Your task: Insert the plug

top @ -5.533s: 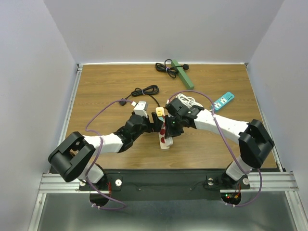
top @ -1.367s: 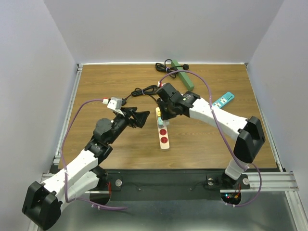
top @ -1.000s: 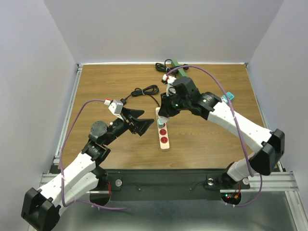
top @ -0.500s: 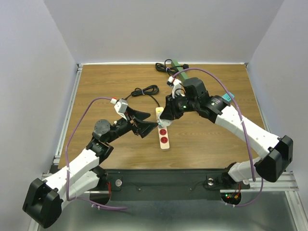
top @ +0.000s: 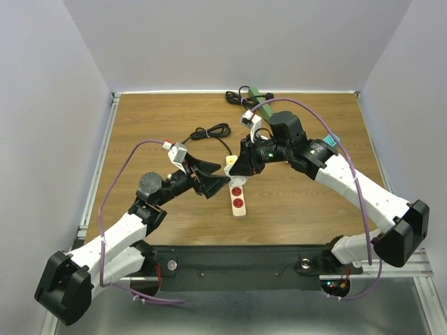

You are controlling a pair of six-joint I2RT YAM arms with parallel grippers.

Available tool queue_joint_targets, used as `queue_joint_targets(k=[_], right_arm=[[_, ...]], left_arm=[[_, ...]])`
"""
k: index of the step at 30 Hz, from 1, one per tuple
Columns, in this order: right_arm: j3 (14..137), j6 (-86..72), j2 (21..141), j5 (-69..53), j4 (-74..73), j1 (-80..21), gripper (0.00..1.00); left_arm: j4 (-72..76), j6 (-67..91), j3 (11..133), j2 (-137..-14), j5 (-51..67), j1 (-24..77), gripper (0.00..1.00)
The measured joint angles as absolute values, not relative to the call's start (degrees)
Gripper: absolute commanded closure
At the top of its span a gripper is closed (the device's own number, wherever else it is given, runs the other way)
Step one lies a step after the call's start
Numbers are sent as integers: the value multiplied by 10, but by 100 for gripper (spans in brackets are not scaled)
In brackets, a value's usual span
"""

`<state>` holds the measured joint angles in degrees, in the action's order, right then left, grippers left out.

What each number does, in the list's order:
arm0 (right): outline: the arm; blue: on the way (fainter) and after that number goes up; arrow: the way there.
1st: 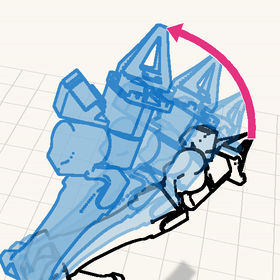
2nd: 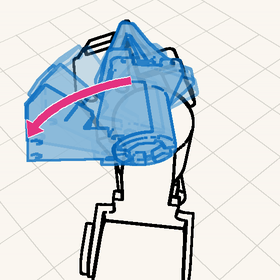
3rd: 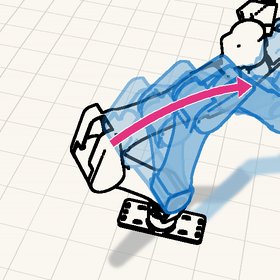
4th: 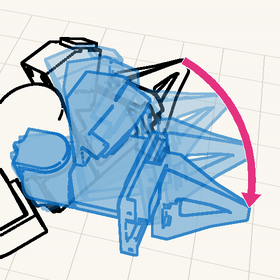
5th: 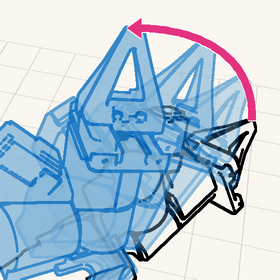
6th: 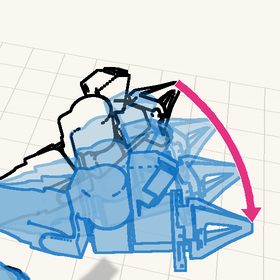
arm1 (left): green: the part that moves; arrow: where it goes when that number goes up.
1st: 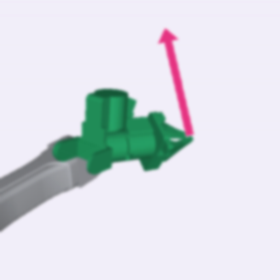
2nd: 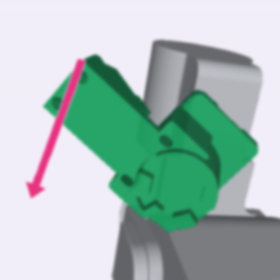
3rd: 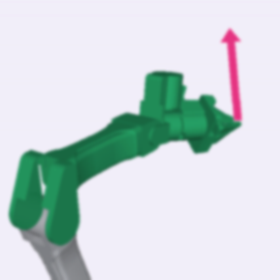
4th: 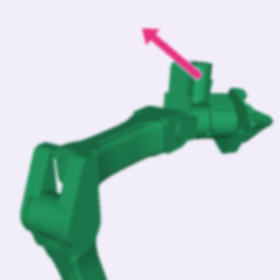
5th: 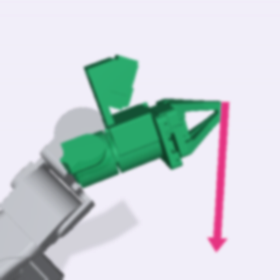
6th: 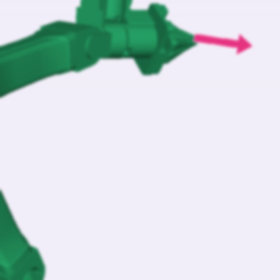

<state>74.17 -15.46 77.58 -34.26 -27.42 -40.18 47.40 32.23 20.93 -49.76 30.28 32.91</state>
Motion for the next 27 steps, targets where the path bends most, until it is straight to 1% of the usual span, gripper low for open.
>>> queue_joint_targets(k=[2, 5, 8, 11, 15, 19, 20, 23, 24, 27], right_arm=[[741, -155, 776, -350, -269, -402, 100], [741, -159, 776, -357, -263, -402, 100], [741, -163, 774, -362, -259, -402, 100], [741, -164, 772, -369, -253, -402, 100], [735, -167, 770, -385, -243, -401, 100], [718, -169, 766, -406, -237, -397, 100], [717, -170, 766, -414, -236, -396, 99], [714, -169, 764, -427, -234, -392, 100], [712, -168, 764, -431, -234, -390, 100], [703, -167, 762, -442, -230, -382, 99]], left_arm=[[488, 326, 206, -502, 310, 329, 13], [508, 335, 201, -510, 328, 329, 19], [537, 346, 199, -528, 350, 329, 28], [568, 358, 189, -544, 372, 329, 34], [603, 376, 173, -558, 393, 329, 51], [646, 392, 170, -565, 410, 329, 58], [662, 400, 164, -568, 413, 328, 65], [685, 415, 156, -579, 423, 326, 76], [692, 422, 155, -585, 426, 325, 82], [701, 440, 154, -597, 430, 324, 90]])
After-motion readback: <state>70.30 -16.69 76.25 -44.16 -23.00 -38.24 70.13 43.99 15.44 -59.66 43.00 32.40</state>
